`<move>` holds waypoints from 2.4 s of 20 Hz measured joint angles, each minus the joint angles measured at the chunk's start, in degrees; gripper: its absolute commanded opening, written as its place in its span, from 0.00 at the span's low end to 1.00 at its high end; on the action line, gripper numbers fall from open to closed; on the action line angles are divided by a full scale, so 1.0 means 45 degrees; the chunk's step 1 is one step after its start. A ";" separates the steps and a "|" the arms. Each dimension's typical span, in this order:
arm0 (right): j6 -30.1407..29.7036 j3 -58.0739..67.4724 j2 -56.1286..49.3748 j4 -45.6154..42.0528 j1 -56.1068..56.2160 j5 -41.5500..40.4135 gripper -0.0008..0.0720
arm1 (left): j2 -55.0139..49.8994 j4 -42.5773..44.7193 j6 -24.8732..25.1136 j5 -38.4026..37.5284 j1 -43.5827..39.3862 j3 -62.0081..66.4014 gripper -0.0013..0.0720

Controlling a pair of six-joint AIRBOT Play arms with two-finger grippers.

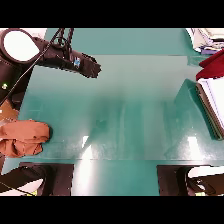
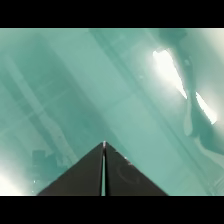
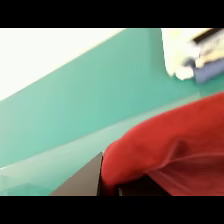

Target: Fold the shirts.

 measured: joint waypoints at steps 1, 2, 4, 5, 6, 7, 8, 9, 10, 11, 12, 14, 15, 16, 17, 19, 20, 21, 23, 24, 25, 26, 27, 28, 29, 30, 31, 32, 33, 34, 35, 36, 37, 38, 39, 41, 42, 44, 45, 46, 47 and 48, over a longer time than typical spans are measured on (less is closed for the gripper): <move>-0.0335 -0.0223 0.0267 0.0058 -0.0078 -0.0068 0.04 | 0.0000 0.0000 0.0000 -0.0015 0.0000 0.0000 0.05; -0.0675 -0.0471 0.0525 0.0097 -0.0170 -0.0083 0.04 | 0.0000 -0.0005 0.0000 -0.0039 0.0000 0.0000 0.05; -0.1302 -0.0957 0.1083 0.0126 -0.0418 -0.0083 0.04 | 0.0000 0.0000 0.0000 -0.0092 0.0000 0.0000 0.05; -0.1549 -0.1166 0.1345 0.0155 -0.0573 -0.0010 0.04 | 0.0000 0.0000 0.0005 -0.0092 0.0000 0.0000 0.05; -0.1719 -0.1341 0.1559 0.0185 -0.0753 0.0151 0.04 | 0.0000 -0.0005 0.0005 -0.0107 0.0000 0.0000 0.05; -0.1855 -0.1525 0.1778 0.0175 -0.0991 0.0398 0.04 | 0.0000 0.0000 0.0005 -0.0126 0.0000 0.0000 0.05; -0.1943 -0.1705 0.1957 0.0165 -0.1239 0.0656 0.04 | 0.0000 0.0000 0.0005 -0.0131 0.0000 0.0000 0.05; -0.2030 -0.1923 0.2137 0.0155 -0.1515 0.1030 0.04 | 0.0000 -0.0005 0.0005 -0.0151 0.0000 0.0000 0.05; -0.2093 -0.2166 0.2302 0.0146 -0.1792 0.1433 0.04 | 0.0000 -0.0005 0.0005 -0.0170 0.0000 0.0000 0.05; -0.2137 -0.2482 0.2487 0.0010 -0.2103 0.1821 0.04 | 0.0000 0.0000 0.0005 -0.0170 0.0000 0.0000 0.05; -0.2157 -0.2851 0.2681 -0.0233 -0.2390 0.2244 0.04 | 0.0000 0.0000 0.0005 -0.0180 0.0000 0.0000 0.05; -0.2191 -0.3677 0.3099 -0.1001 -0.2856 0.2982 0.04 | 0.0000 0.0000 0.0010 -0.0189 0.0000 0.0000 0.05; -0.2181 -0.4182 0.3366 -0.1569 -0.3128 0.3240 0.04 | 0.0000 0.0000 0.0010 -0.0194 0.0000 0.0000 0.05; -0.2132 -0.4668 0.3628 -0.2161 -0.3371 0.3463 0.05 | 0.0000 0.0000 0.0015 -0.0228 0.0000 0.0000 0.05; -0.2006 -0.5207 0.3934 -0.2822 -0.3623 0.3682 0.16 | 0.0000 0.0000 0.0015 -0.0243 0.0000 0.0000 0.05; -0.1763 -0.6212 0.4571 -0.4187 -0.4133 0.3895 0.54 | 0.0000 -0.0005 0.0015 -0.0291 -0.0005 0.0000 0.05; -0.1598 -0.6742 0.4896 -0.4862 -0.4415 0.3954 0.63 | 0.0000 0.0000 0.0015 -0.0364 0.0000 0.0000 0.05; -0.1530 -0.7198 0.5183 -0.5440 -0.4697 0.3959 0.67 | 0.0000 -0.0005 0.0019 -0.0379 0.0000 0.0000 0.05; -0.1365 -0.8043 0.5717 -0.6295 -0.5314 0.3968 0.67 | 0.0000 0.0000 0.0019 -0.0466 0.0000 0.0000 0.05; -0.1239 -0.8388 0.5931 -0.6577 -0.5615 0.3983 0.68 | 0.0000 -0.0005 0.0019 -0.0476 0.0000 0.0000 0.05; -0.1127 -0.8641 0.6110 -0.6795 -0.5843 0.3983 0.67 | 0.0000 0.0000 0.0019 -0.0495 -0.0005 0.0000 0.05; -0.0981 -0.8830 0.6261 -0.6868 -0.5989 0.3988 0.67 | 0.0000 0.0000 0.0024 -0.0520 0.0000 0.0000 0.05; -0.0889 -0.8981 0.6402 -0.6853 -0.6042 0.3973 0.67 | 0.0000 0.0000 0.0024 -0.0529 -0.0005 0.0000 0.05; -0.0792 -0.9088 0.6528 -0.6630 -0.6008 0.3900 0.67 | 0.0000 0.0000 0.0024 -0.0544 0.0000 0.0000 0.05; -0.0724 -0.9156 0.6620 -0.6217 -0.5838 0.3779 0.67 | 0.0000 0.0000 0.0024 -0.0554 0.0000 0.0000 0.05; -0.0685 -0.9209 0.6688 -0.5620 -0.5532 0.3696 0.67 | 0.0000 0.0000 0.0024 -0.0554 -0.0005 0.0000 0.05; -0.0646 -0.9253 0.6737 -0.4920 -0.5032 0.3570 0.67 | 0.0000 0.0000 0.0024 -0.0554 -0.0005 0.0000 0.05; -0.0602 -0.9282 0.6771 -0.4240 -0.4367 0.3512 0.67 | 0.0005 0.0000 0.0024 -0.0563 -0.0005 0.0000 0.05; -0.0597 -0.9301 0.6795 -0.3672 -0.3614 0.3434 0.67 | 0.0000 0.0000 0.0024 -0.0602 -0.0005 0.0000 0.05; -0.0583 -0.9316 0.6815 -0.3089 -0.2667 0.3337 0.67 | 0.0000 0.0000 0.0024 -0.0670 0.0000 0.0000 0.05; -0.0573 -0.9326 0.6824 -0.2715 -0.1681 0.3230 0.67 | 0.0000 -0.0005 0.0024 -0.0665 -0.0005 0.0000 0.05; -0.0568 -0.9330 0.6834 -0.2375 -0.0544 0.3065 0.67 | 0.0000 -0.0005 0.0024 -0.0656 -0.0005 0.0000 0.05; -0.0563 -0.9340 0.6839 -0.2127 0.0627 0.2837 0.65 | 0.0000 -0.0005 0.0024 -0.0631 -0.0005 0.0000 0.05; -0.0563 -0.9345 0.6839 -0.1982 0.1705 0.2574 0.60 | 0.0000 -0.0005 0.0024 -0.0544 -0.0005 0.0000 0.05; -0.0559 -0.9345 0.6839 -0.1860 0.2769 0.2254 0.60 | 0.0000 -0.0005 0.0019 -0.0476 -0.0005 0.0000 0.05; -0.0559 -0.9350 0.6839 -0.1695 0.4896 0.1457 0.58 | 0.0000 -0.0005 0.0019 -0.0238 -0.0005 0.0000 0.05; -0.0559 -0.9350 0.6839 -0.1637 0.5765 0.1059 0.38 | 0.0000 -0.0005 0.0019 -0.0087 -0.0005 0.0000 0.05; -0.0563 -0.9350 0.6839 -0.1583 0.7271 0.0369 0.04 | 0.0000 -0.0005 0.0024 0.0233 -0.0005 0.0000 0.05; -0.0607 -0.9350 0.6839 -0.1540 0.7864 0.0117 0.04 | 0.0000 -0.0005 0.0024 0.0408 -0.0005 0.0000 0.05; -0.0680 -0.9350 0.6839 -0.1535 0.8315 -0.0092 0.04 | 0.0000 -0.0005 0.0019 0.0583 -0.0005 0.0000 0.05; -0.0733 -0.9350 0.6839 -0.1525 0.8670 -0.0219 0.04 | 0.0000 -0.0010 0.0019 0.0758 -0.0005 0.0000 0.05; -0.0792 -0.9350 0.6839 -0.1506 0.8952 -0.0311 0.04 | 0.0000 -0.0010 0.0019 0.0908 -0.0005 0.0000 0.05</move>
